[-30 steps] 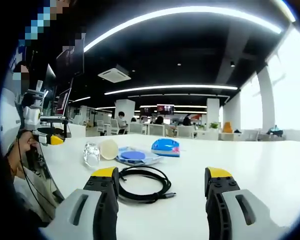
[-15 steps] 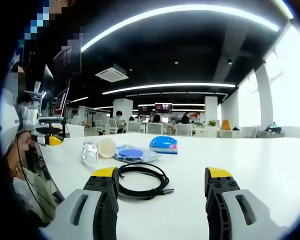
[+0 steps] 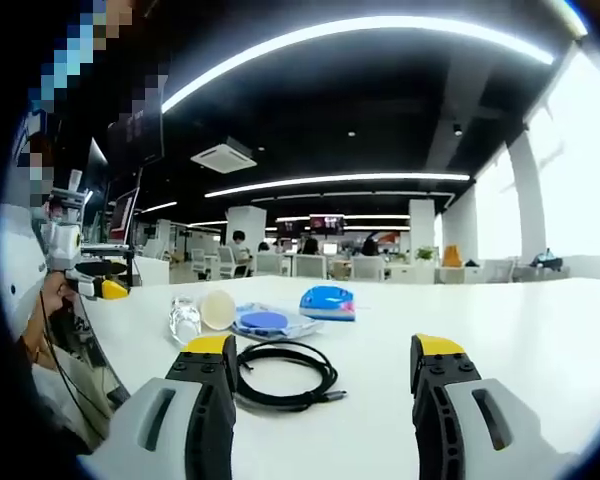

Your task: Arrange the tabletop items into an orderly group along one side of the table until the central work area is clear of visible clutter.

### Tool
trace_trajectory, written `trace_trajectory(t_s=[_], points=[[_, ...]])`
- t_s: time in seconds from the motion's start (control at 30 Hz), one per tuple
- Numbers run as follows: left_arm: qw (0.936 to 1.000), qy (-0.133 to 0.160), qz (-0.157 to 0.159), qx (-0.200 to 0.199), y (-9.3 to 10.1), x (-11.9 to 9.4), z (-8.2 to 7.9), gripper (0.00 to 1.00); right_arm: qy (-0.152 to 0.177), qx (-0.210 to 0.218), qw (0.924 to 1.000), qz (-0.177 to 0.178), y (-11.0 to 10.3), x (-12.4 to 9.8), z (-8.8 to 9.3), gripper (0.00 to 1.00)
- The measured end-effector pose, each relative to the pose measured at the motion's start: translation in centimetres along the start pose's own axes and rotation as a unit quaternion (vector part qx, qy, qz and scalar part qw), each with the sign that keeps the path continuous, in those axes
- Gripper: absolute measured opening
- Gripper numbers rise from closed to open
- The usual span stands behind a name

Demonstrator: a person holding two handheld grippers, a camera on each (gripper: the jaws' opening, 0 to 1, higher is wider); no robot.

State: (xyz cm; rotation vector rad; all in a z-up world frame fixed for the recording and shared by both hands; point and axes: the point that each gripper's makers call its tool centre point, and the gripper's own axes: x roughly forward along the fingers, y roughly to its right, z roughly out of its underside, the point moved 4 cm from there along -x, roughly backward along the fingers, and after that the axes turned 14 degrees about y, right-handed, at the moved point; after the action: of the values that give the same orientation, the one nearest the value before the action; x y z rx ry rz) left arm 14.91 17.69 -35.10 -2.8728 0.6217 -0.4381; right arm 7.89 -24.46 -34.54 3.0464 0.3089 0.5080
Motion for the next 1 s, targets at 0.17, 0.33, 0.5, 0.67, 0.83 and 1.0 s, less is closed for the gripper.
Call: trace_trajectory(t_s=[0.17, 0.33, 0.5, 0.67, 0.83, 1.0], points=[[0.9999, 0.001, 0.005, 0.016, 0.2, 0.4, -0.1, 0.78, 0.002, -0.025, 0.9996, -0.009, -0.4, 0.1, -0.9, 0.71], [0.9948, -0.015, 0.007, 0.101, 0.0, 0.5, 0.2, 0.78, -0.004, -0.028, 0.9996, -0.01, -0.4, 0.0, -0.5, 0.74], [0.9939, -0.016, 0.015, 0.108, 0.4, 0.9, 0.1, 0.79, -0.009, -0.019, 0.9998, -0.006, -0.3, -0.1, 0.0, 0.74], [0.9857, -0.007, 0.038, 0.164, 1.1, 1.5, -0.7, 0.79, -0.015, -0.02, 0.9997, -0.005, -0.3, 0.0, 0.3, 0.74], [0.9717, -0.028, 0.051, 0.229, 2.1, 2.2, 0.0, 0.79, -0.014, -0.014, 0.9998, -0.006, -0.4, 0.0, 0.6, 0.74], [0.9666, -0.026, 0.074, 0.244, 3.5, 2.8, 0.3, 0.79, -0.015, -0.01, 0.9998, -0.001, -0.2, -0.3, 0.9, 0.74]])
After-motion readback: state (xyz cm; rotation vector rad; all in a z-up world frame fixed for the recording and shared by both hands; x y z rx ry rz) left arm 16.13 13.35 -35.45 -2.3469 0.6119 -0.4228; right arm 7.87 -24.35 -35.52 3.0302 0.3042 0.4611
